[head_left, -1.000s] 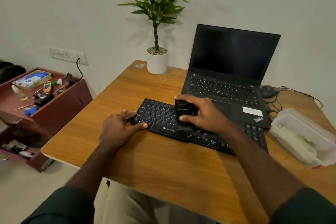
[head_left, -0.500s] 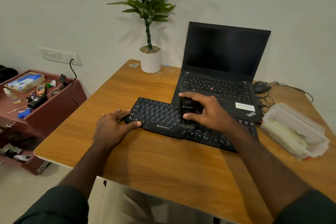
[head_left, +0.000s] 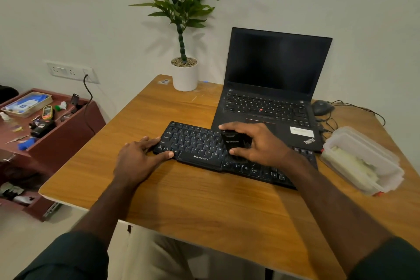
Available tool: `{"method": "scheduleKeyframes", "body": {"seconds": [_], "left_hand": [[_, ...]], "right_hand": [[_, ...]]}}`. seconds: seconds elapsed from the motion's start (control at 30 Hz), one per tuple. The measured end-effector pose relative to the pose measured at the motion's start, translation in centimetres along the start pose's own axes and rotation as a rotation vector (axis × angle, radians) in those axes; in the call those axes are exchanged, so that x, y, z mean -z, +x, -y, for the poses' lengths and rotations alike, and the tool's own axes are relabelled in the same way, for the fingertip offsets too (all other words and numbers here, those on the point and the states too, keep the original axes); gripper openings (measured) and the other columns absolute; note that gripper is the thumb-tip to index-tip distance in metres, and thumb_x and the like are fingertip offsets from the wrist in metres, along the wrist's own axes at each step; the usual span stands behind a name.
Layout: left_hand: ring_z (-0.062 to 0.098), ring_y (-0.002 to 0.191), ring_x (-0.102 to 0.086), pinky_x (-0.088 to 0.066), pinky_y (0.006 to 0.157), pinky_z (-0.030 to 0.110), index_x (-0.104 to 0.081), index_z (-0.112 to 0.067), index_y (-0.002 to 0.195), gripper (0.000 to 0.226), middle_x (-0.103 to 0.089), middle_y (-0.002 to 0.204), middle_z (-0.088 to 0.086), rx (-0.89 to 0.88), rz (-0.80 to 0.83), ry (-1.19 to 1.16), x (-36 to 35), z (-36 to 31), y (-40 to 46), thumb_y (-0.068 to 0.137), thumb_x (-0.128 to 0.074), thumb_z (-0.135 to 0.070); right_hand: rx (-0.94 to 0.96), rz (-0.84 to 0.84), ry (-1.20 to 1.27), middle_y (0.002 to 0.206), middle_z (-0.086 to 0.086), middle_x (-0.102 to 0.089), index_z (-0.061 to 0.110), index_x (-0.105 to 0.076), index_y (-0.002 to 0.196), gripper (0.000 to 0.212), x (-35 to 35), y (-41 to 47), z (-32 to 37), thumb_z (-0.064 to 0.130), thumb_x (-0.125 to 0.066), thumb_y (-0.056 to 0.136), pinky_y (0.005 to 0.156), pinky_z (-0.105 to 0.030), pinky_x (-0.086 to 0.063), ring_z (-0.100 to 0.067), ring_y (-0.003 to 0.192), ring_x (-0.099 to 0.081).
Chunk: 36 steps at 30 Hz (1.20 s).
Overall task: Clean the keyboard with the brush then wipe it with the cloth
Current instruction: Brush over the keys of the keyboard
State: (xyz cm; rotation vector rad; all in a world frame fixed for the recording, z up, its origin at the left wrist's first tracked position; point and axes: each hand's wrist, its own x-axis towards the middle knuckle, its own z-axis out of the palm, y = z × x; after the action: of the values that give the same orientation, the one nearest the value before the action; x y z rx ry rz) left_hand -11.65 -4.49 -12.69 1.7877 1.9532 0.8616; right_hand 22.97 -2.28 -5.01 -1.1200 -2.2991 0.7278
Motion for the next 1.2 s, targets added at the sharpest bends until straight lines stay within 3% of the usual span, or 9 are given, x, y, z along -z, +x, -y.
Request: {"method": "scheduleKeyframes", "body": {"seconds": [0.13, 0.4, 0.6, 0.8, 0.93, 1.03, 1.2], "left_hand": [[0.03, 0.129, -0.053, -0.043, 0.107, 0.056, -0.06, -0.034, 0.133, 0.099, -0.052, 0.146, 0.011, 0.011, 0.001, -0.005, 0.0, 0.2, 0.0, 0.055, -0.058, -0.095], [0.031, 0.127, -0.055, -0.043, 0.107, 0.056, -0.06, -0.034, 0.133, 0.101, -0.052, 0.146, 0.011, 0.014, -0.002, -0.003, 0.0, 0.1, 0.0, 0.053, -0.055, -0.096], [0.032, 0.128, -0.054, -0.042, 0.107, 0.056, -0.06, -0.033, 0.133, 0.101, -0.052, 0.145, 0.012, -0.002, 0.003, 0.018, 0.0, 0.1, 0.1, 0.055, -0.054, -0.097], [0.033, 0.127, -0.055, -0.042, 0.107, 0.055, -0.061, -0.034, 0.132, 0.101, -0.053, 0.144, 0.012, -0.004, -0.007, 0.029, 0.2, -0.2, -0.1, 0.055, -0.051, -0.097], [0.034, 0.129, -0.052, -0.039, 0.109, 0.055, -0.061, -0.032, 0.133, 0.101, -0.053, 0.145, 0.012, -0.002, -0.007, 0.04, 0.2, -0.4, -0.2, 0.055, -0.052, -0.095], [0.034, 0.129, -0.051, -0.039, 0.11, 0.054, -0.06, -0.031, 0.134, 0.102, -0.052, 0.146, 0.012, 0.003, -0.001, 0.033, 0.3, -0.6, -0.3, 0.055, -0.052, -0.095], [0.033, 0.127, -0.055, -0.04, 0.109, 0.053, -0.062, -0.03, 0.133, 0.102, -0.053, 0.144, 0.013, 0.004, -0.002, 0.029, 0.3, -0.7, -0.3, 0.055, -0.053, -0.094]], "right_hand": [[-0.027, 0.037, -0.024, 0.12, 0.014, -0.067, 0.042, -0.056, 0.134, 0.066, 1.3, 0.7, 0.3, 0.013, -0.081, 0.082, 0.089, -0.036, -0.06, -0.005, 0.106, -0.066], [-0.058, 0.034, -0.018, 0.124, 0.013, -0.065, 0.042, -0.057, 0.133, 0.066, 1.4, 0.1, -0.6, 0.015, -0.084, 0.079, 0.094, -0.039, -0.058, -0.004, 0.112, -0.063], [-0.055, -0.116, 0.178, 0.126, 0.004, -0.065, 0.042, -0.056, 0.135, 0.068, 0.2, -0.2, -0.3, 0.009, -0.082, 0.081, 0.093, -0.036, -0.06, -0.008, 0.112, -0.066], [-0.13, -0.009, 0.0, 0.121, 0.01, -0.067, 0.033, -0.062, 0.131, 0.065, 3.4, -2.2, -1.6, 0.009, -0.086, 0.076, 0.095, -0.036, -0.058, -0.005, 0.109, -0.066], [-0.058, -0.17, 0.107, 0.123, 0.008, -0.068, 0.029, -0.061, 0.133, 0.065, 2.9, -2.5, -1.1, 0.007, -0.085, 0.077, 0.093, -0.028, -0.057, -0.006, 0.111, -0.066], [-0.006, -0.193, 0.12, 0.126, 0.008, -0.066, 0.032, -0.057, 0.136, 0.066, 1.1, -3.1, -1.2, 0.008, -0.083, 0.081, 0.093, -0.023, -0.056, -0.004, 0.113, -0.064], [-0.121, -0.103, 0.046, 0.127, 0.01, -0.064, 0.044, -0.058, 0.132, 0.068, 3.5, -3.9, -2.5, 0.011, -0.084, 0.079, 0.093, -0.035, -0.059, -0.004, 0.112, -0.063]]}}
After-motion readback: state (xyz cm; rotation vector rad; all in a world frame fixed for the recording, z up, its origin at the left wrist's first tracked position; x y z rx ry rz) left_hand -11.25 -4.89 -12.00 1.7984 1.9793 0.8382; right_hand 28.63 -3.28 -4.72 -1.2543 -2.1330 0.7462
